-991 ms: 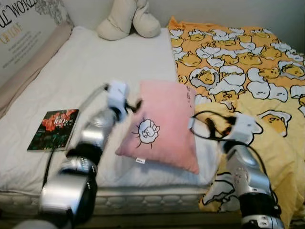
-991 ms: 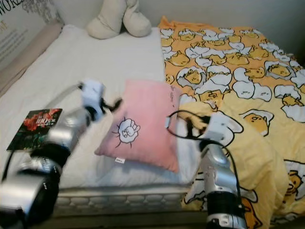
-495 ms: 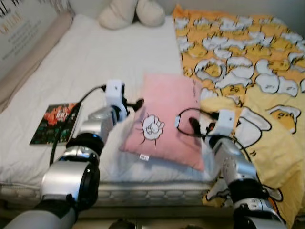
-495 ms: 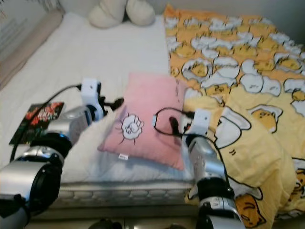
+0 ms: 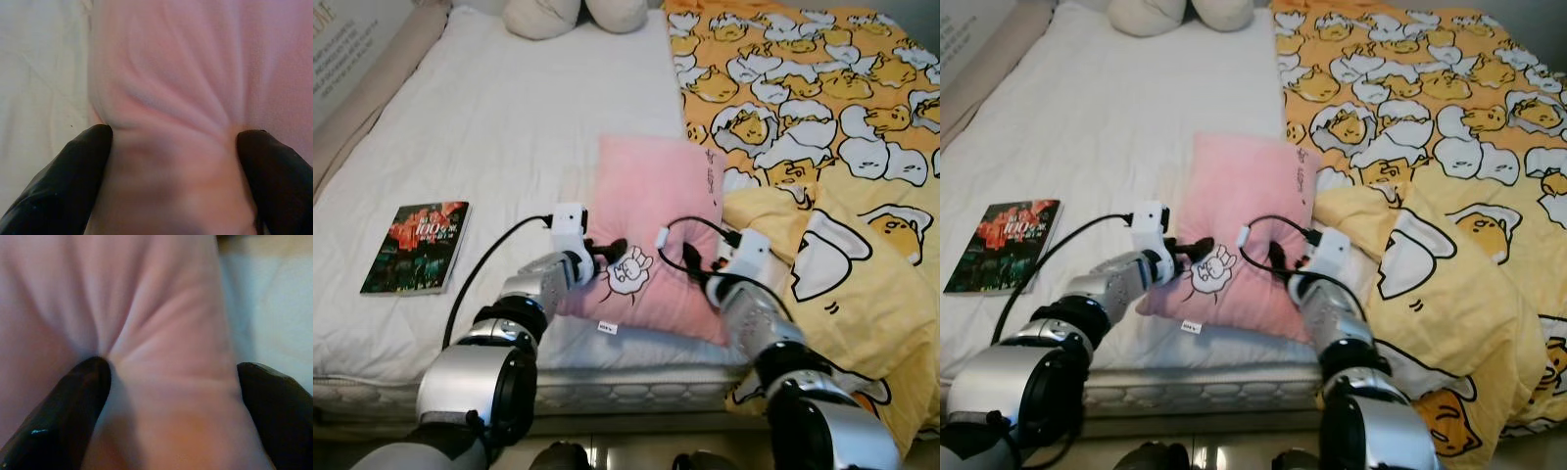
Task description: Clean up the room
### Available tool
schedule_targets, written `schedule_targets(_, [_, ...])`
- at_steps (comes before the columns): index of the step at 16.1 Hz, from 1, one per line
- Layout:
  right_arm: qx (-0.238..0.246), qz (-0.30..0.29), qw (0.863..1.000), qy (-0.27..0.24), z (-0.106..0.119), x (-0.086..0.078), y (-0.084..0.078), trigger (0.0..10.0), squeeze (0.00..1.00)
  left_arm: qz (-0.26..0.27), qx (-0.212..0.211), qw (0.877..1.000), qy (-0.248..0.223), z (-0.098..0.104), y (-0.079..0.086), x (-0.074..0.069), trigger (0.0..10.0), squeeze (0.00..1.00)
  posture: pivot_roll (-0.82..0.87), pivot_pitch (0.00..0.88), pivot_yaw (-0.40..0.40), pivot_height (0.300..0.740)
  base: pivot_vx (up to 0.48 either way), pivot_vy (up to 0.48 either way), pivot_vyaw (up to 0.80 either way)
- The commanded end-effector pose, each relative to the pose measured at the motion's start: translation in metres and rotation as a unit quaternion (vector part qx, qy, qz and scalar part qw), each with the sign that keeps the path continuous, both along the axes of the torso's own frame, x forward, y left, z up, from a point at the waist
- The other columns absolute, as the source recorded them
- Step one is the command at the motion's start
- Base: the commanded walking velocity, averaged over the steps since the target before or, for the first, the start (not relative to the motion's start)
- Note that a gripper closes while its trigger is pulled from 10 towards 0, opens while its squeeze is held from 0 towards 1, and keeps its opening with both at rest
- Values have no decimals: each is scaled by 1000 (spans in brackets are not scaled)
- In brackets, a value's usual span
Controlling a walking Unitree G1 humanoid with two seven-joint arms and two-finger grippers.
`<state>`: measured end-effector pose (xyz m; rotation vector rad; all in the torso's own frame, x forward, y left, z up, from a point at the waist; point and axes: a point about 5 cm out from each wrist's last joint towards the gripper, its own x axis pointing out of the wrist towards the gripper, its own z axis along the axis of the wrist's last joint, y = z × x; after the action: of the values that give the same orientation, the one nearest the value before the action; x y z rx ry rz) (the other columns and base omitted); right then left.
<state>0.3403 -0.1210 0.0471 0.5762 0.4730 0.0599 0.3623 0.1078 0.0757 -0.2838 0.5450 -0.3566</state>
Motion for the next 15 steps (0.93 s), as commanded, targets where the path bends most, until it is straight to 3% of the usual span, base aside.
schedule_targets(1, [22, 18, 1000, 10, -3, -1, 15, 4863, 0, -28, -23, 999, 38, -13, -13, -11, 10000, 0, -39, 156, 36, 740, 0, 0, 0])
schedule_targets(2, [20, 20, 1000, 11, -3, -1, 18, 0, 0, -45, -28, 998, 38, -13, -18, -12, 10000, 0, -35, 157, 36, 740, 0, 0, 0])
schedule_targets(3, [21, 22, 999, 10, -3, -1, 19, 0, 0, -65, -24, 997, 39, -15, -22, -15, 3686, 0, -27, 157, 35, 740, 0, 0, 0])
schedule_targets(4, [21, 22, 999, 11, -5, -2, 19, 0, 0, -78, -11, 996, 37, -17, -23, -16, 0, 0, -26, 158, 35, 740, 0, 0, 0])
schedule_targets(6, [18, 18, 1000, 15, -10, -5, 15, 0, 0, -92, 13, 995, 29, -21, -23, -19, 0, 0, -30, 162, 31, 740, 0, 0, 0])
schedule_targets(9, [8, 4, 1000, 23, -19, -11, 3, 0, 0, -136, 16, 991, -1, -19, -29, -21, 0, 0, -27, 163, 27, 740, 0, 0, 0])
schedule_targets(12, [6, 3, 1000, 25, -25, -16, 1, 0, 0, -113, 17, 993, -7, -21, -22, -20, 0, 0, -16, 147, 30, 740, 0, 0, 0])
schedule_targets(14, [-4, 8, 1000, 20, -26, -18, 1, 0, 0, -55, 49, 996, -59, -13, -5, -12, 0, 0, -22, 130, 30, 740, 0, 0, 0])
schedule_targets(15, [-6, 7, 1000, 17, -25, -17, 0, 0, 0, -45, 42, 995, -72, -10, -3, -10, 0, 0, -25, 122, 26, 740, 0, 0, 0])
